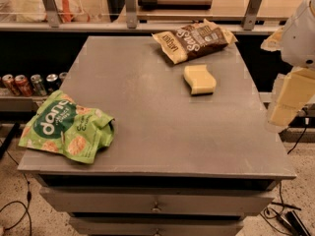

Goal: Move sponge near green rice chip bag

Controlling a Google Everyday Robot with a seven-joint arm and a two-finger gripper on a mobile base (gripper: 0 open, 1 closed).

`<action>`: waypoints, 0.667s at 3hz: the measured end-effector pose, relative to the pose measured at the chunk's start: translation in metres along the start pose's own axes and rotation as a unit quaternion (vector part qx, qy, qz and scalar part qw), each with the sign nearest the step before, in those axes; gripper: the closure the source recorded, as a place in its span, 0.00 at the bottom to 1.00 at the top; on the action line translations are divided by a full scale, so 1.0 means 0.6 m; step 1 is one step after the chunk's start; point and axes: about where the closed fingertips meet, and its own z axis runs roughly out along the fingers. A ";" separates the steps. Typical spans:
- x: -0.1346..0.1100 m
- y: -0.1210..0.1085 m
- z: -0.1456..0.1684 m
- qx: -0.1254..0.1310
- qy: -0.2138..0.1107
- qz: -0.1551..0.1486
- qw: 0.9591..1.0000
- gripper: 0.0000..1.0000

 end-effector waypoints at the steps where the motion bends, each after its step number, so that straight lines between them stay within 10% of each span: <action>1: 0.000 0.000 0.000 0.000 0.000 0.000 1.000 0.00; 2: -0.010 -0.015 0.022 -0.003 -0.016 0.020 1.000 0.00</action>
Offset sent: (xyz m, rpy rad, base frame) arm 0.0375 0.0126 -0.0289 0.1152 0.0269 -0.0802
